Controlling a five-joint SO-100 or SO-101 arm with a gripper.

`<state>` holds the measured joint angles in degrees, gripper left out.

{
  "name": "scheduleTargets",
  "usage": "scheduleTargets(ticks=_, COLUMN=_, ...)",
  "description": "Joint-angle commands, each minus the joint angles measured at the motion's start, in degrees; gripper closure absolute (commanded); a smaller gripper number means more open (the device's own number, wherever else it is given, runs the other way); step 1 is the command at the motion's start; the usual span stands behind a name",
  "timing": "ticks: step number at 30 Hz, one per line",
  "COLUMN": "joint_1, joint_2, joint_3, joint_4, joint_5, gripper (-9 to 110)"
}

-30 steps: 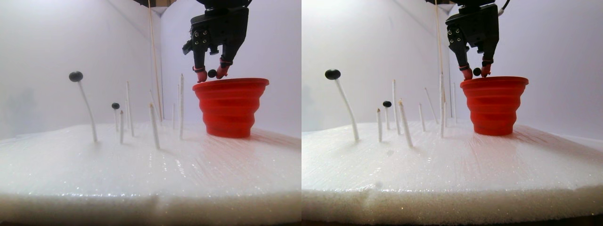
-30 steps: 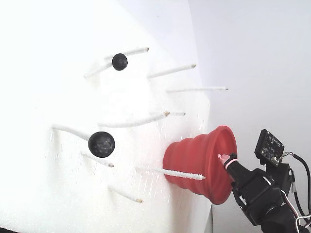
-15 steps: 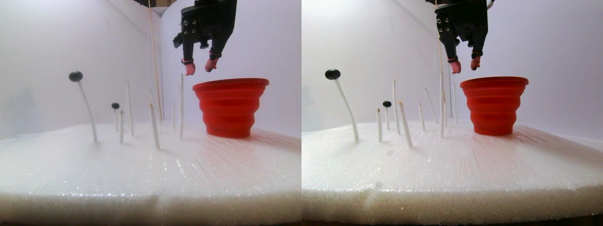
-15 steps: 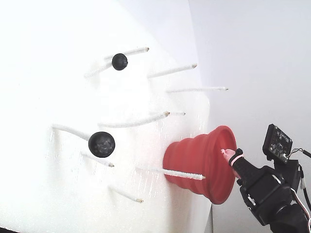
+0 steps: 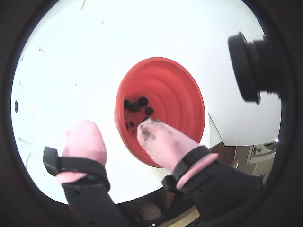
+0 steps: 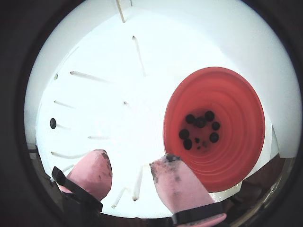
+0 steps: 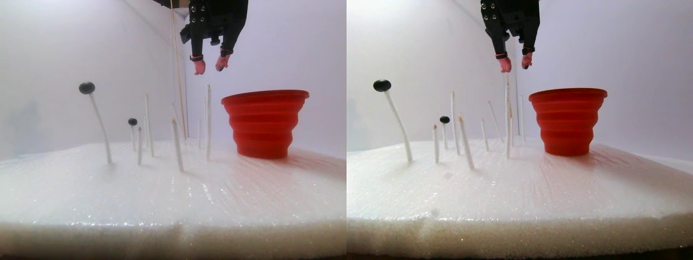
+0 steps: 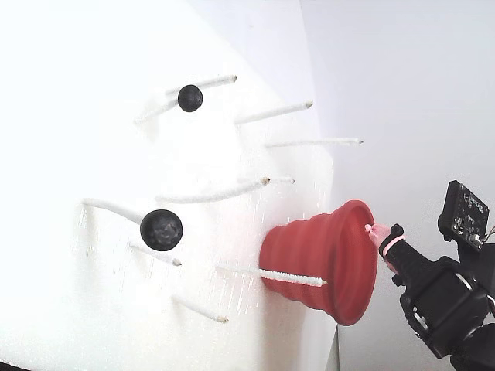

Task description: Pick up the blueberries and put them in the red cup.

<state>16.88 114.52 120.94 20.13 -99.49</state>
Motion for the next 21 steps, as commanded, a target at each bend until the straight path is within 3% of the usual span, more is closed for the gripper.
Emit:
scheduleTargets(ticks=1, joint_1=-1.23, joint_2=6.68, joint_3=-0.62, joint_4=0.62, joint_5=-0.18, gripper=86)
scheduleTargets(ticks=21, joint_1=-9.67, joint_2=9.05, joint_3=1.67, joint_4=2.37, joint_5=0.26, gripper=86)
